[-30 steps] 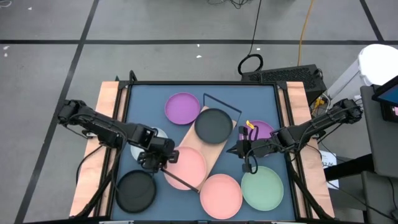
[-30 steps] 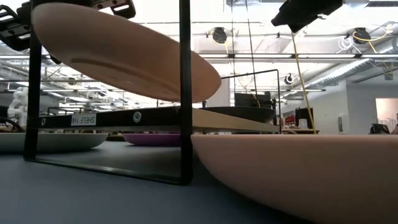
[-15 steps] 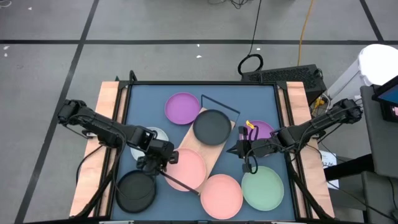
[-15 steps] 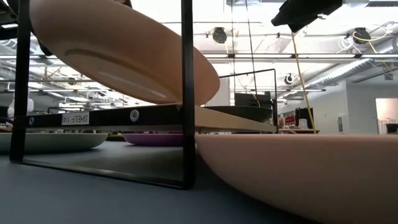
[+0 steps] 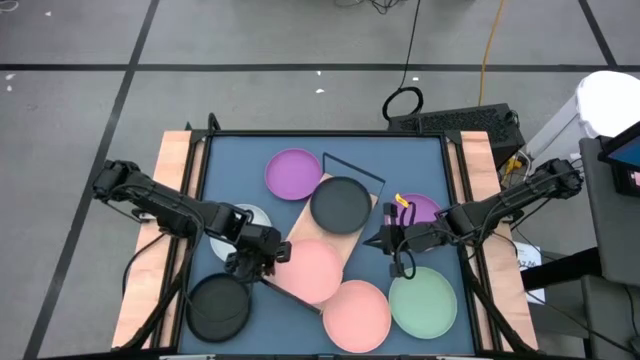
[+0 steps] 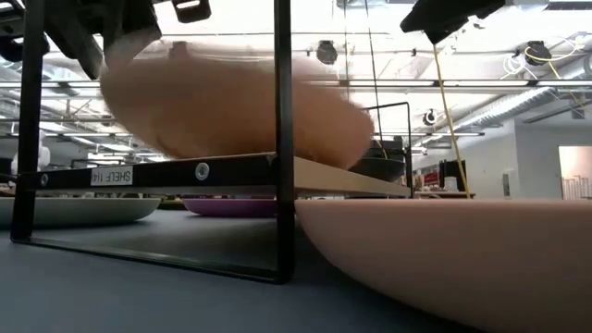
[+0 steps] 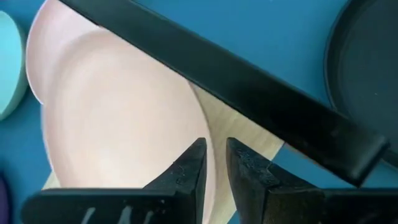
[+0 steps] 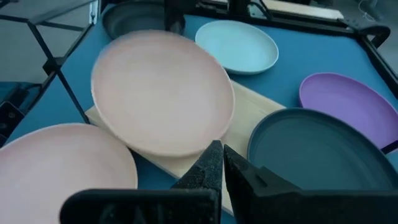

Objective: Place and stack plates onto a shelf
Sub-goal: Put the top pink plate on the shelf

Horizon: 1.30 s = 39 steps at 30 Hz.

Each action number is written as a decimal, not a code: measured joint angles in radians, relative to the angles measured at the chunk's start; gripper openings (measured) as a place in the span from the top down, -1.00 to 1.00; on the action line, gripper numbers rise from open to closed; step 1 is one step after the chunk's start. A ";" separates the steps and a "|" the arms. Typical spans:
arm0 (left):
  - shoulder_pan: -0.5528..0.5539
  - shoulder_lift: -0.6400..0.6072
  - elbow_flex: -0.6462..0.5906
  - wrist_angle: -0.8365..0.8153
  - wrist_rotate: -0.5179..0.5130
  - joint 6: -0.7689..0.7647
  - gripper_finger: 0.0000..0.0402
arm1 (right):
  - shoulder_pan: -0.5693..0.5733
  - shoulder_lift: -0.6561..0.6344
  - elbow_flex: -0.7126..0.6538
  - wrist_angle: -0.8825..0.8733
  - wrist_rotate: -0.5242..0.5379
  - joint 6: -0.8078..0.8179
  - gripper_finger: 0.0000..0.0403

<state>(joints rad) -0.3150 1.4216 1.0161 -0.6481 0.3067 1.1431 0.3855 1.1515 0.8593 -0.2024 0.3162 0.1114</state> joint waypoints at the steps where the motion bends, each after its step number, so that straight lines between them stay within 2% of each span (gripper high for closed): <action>1: 0.000 0.000 0.000 -0.001 -0.002 -0.008 0.63 | 0.000 0.000 0.000 0.004 0.000 -0.003 1.00; 6: -0.002 0.000 0.000 0.004 -0.078 -0.057 0.47 | 0.000 0.000 0.000 0.005 0.000 -0.004 1.00; 11: -0.002 0.000 0.000 0.015 -0.083 -0.065 0.24 | 0.000 0.000 0.000 0.005 0.000 -0.004 1.00; 15: -0.002 0.000 0.000 0.018 -0.080 -0.075 0.14 | 0.000 0.000 0.000 0.004 0.000 -0.003 1.00; 26: -0.002 0.000 0.000 0.017 -0.110 -0.178 0.13 | 0.000 0.000 0.000 0.004 0.000 0.000 1.00; 31: -0.002 0.000 0.000 0.018 -0.126 -0.206 0.13 | 0.003 0.015 -0.005 0.013 -0.032 0.058 1.00; 39: -0.008 -0.007 0.000 0.066 -0.218 -0.401 0.13 | 0.036 0.055 -0.086 0.204 -0.113 0.096 1.00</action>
<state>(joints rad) -0.3233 1.4143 1.0157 -0.5823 0.0882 0.7422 0.4216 1.2067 0.7736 0.0021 0.2036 0.2071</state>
